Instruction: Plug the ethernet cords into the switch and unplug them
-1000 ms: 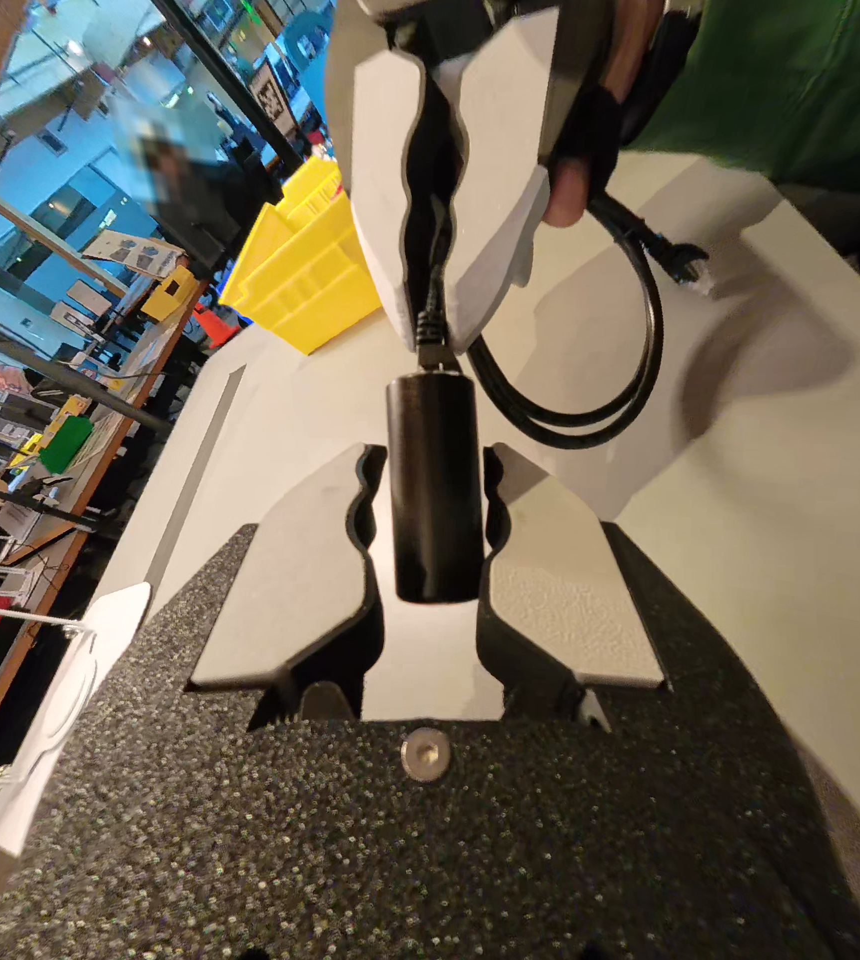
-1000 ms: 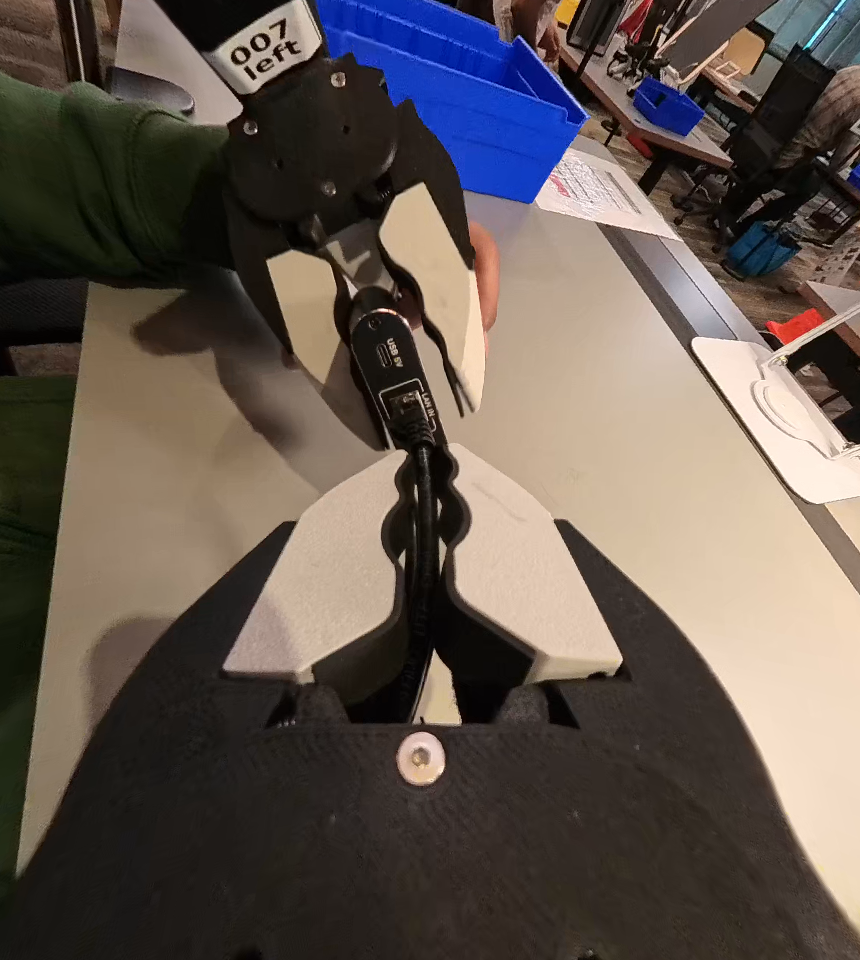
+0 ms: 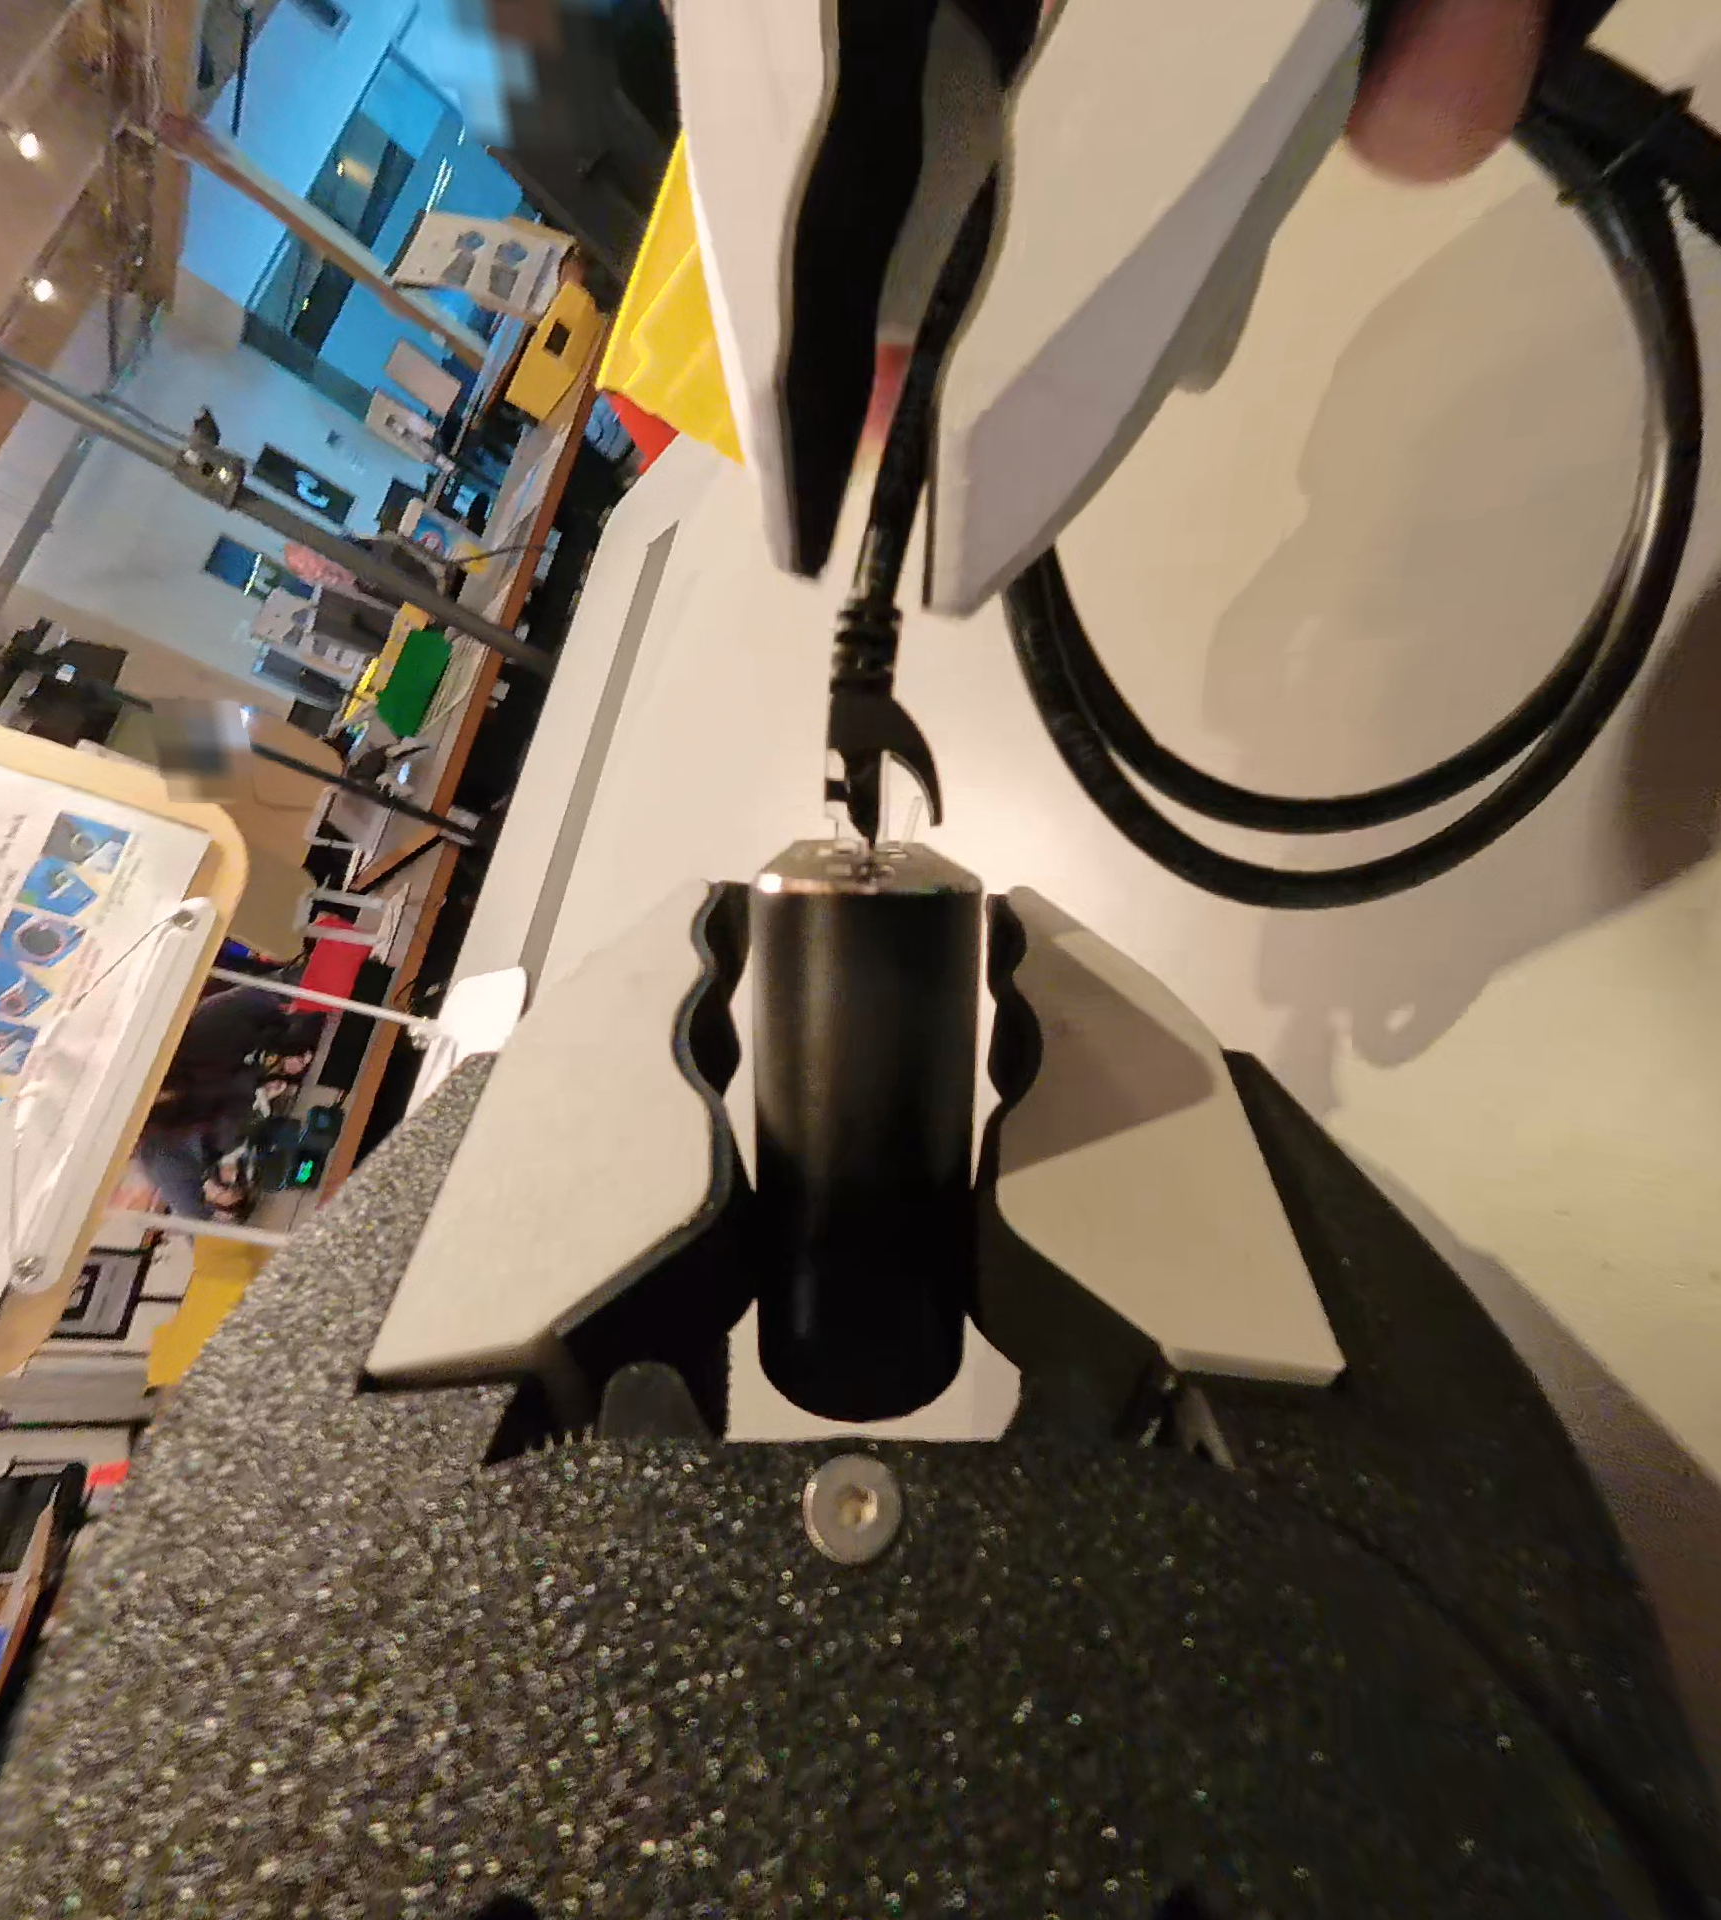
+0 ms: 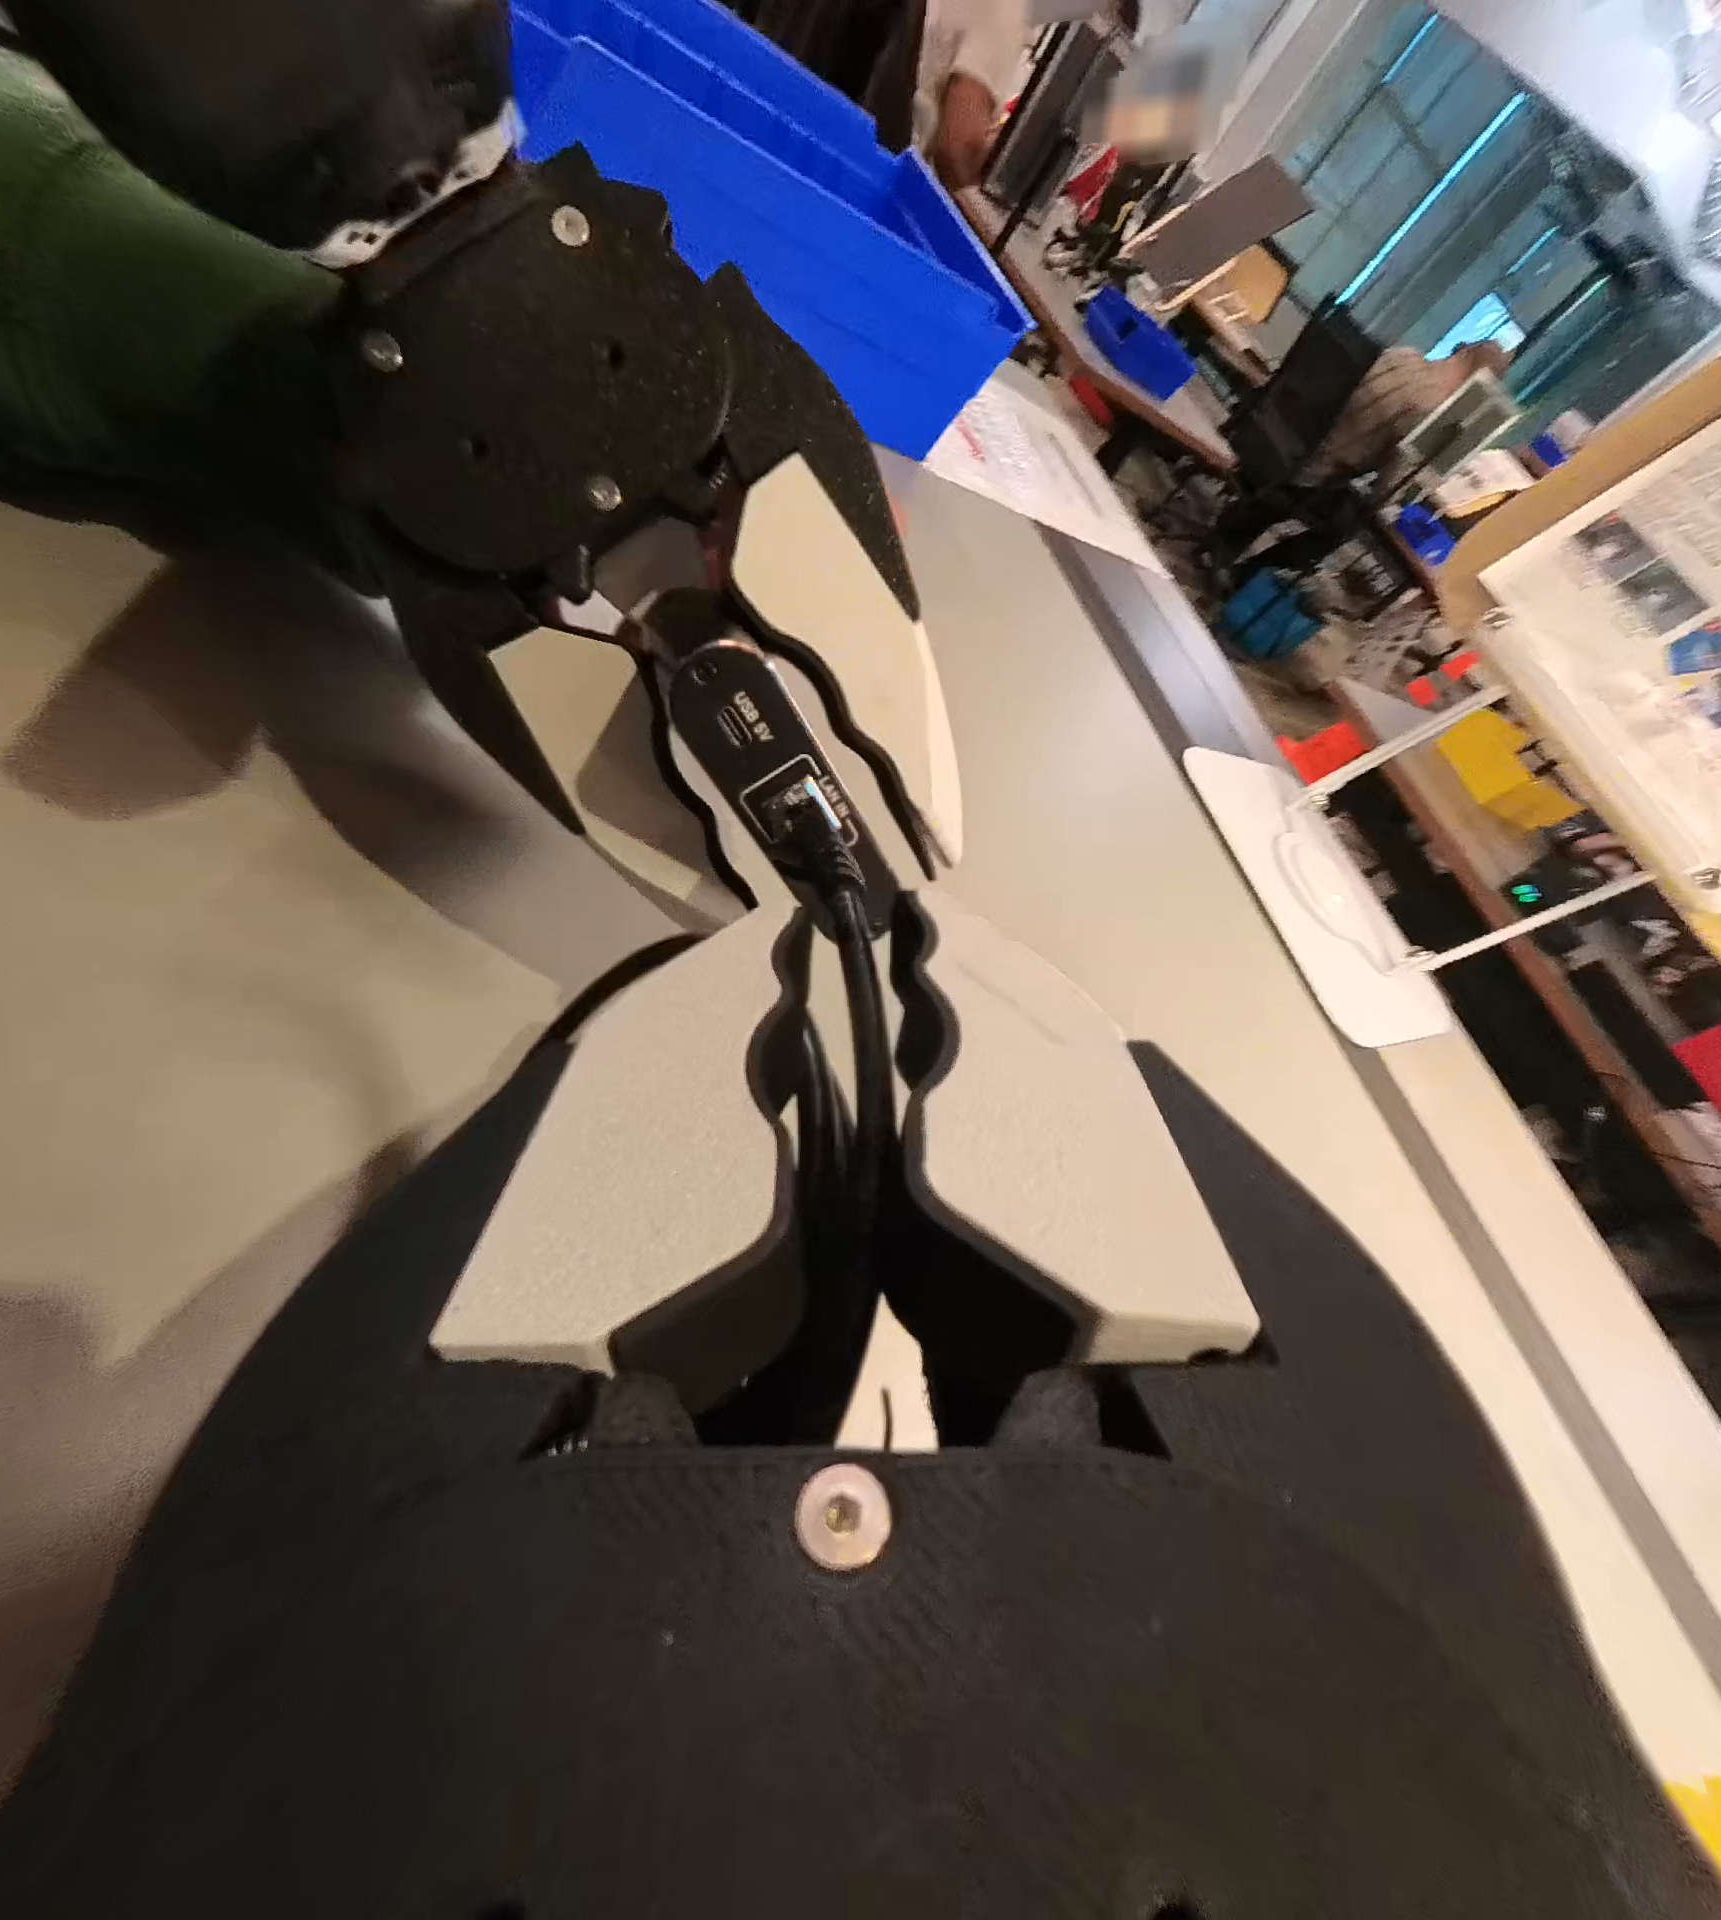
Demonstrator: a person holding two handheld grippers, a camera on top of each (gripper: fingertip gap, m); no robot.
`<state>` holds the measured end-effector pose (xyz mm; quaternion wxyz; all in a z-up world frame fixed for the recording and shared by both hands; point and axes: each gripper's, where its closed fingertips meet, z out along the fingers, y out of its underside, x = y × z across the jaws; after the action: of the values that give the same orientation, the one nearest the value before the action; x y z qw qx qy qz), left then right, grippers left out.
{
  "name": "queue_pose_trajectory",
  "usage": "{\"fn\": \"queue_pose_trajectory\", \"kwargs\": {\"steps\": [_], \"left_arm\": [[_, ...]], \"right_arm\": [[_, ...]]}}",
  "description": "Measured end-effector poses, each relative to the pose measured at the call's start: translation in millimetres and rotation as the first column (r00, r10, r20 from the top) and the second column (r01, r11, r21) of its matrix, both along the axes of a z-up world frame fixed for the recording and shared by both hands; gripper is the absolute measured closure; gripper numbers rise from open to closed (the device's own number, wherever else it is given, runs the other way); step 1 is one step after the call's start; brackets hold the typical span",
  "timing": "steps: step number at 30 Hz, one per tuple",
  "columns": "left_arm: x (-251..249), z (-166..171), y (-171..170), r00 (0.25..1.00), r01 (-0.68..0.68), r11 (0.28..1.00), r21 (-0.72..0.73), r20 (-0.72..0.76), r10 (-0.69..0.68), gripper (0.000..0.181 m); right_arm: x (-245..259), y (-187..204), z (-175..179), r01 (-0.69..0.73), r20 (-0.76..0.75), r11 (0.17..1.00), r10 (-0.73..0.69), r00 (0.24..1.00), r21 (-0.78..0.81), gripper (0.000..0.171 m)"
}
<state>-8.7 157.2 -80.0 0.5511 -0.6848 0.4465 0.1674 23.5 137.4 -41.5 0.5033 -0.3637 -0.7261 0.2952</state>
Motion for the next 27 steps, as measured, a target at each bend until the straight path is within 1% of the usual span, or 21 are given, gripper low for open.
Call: {"fn": "queue_pose_trajectory", "kwargs": {"steps": [1,4,6,10,13,17,21,24,27], "left_arm": [[-3.4,0.8,0.7,1.000,-0.019,1.000,0.000,0.000,0.019,0.134],[-7.3,2.1,0.2,0.999,-0.035,0.999,-0.024,0.032,0.036,0.134],[-10.2,1.3,0.9,0.998,-0.056,0.998,-0.037,0.031,0.058,0.134],[-12.9,-2.9,2.0,0.997,-0.077,0.995,-0.057,0.016,0.078,0.135],[-12.7,-5.3,2.2,0.997,-0.083,0.995,-0.062,-0.006,0.082,0.135],[-12.2,-5.5,2.3,0.996,-0.085,0.995,-0.060,-0.019,0.084,0.135],[-7.7,-4.6,0.4,0.998,-0.059,0.997,-0.053,-0.025,0.058,0.135],[-3.5,-3.5,-1.2,0.999,-0.037,0.998,-0.053,-0.017,0.036,0.135],[-0.5,-3.1,-2.3,1.000,-0.020,0.999,-0.049,-0.019,0.019,0.135]], "right_arm": [[1.1,1.6,3.9,0.011,-0.018,1.000,-0.010,1.000,0.022,0.154],[3.8,4.0,16.4,0.047,-0.080,0.995,-0.040,0.996,0.092,0.153],[3.8,3.7,19.7,0.075,-0.092,0.983,-0.061,0.994,0.165,0.153],[-2.0,-5.7,8.3,0.064,-0.043,0.956,-0.054,0.998,0.285,0.149],[-10.7,-4.5,-2.9,0.083,-0.019,0.931,-0.082,0.996,0.356,0.145],[-20.4,-7.5,-10.3,0.097,-0.014,0.904,-0.100,0.995,0.417,0.143],[-26.8,-0.1,-15.7,0.134,-0.025,0.875,-0.138,0.990,0.465,0.144],[-28.2,1.9,-22.1,0.124,-0.018,0.880,-0.130,0.991,0.458,0.144],[-29.6,-0.6,-21.5,0.114,-0.034,0.890,-0.110,0.993,0.441,0.145]]}}
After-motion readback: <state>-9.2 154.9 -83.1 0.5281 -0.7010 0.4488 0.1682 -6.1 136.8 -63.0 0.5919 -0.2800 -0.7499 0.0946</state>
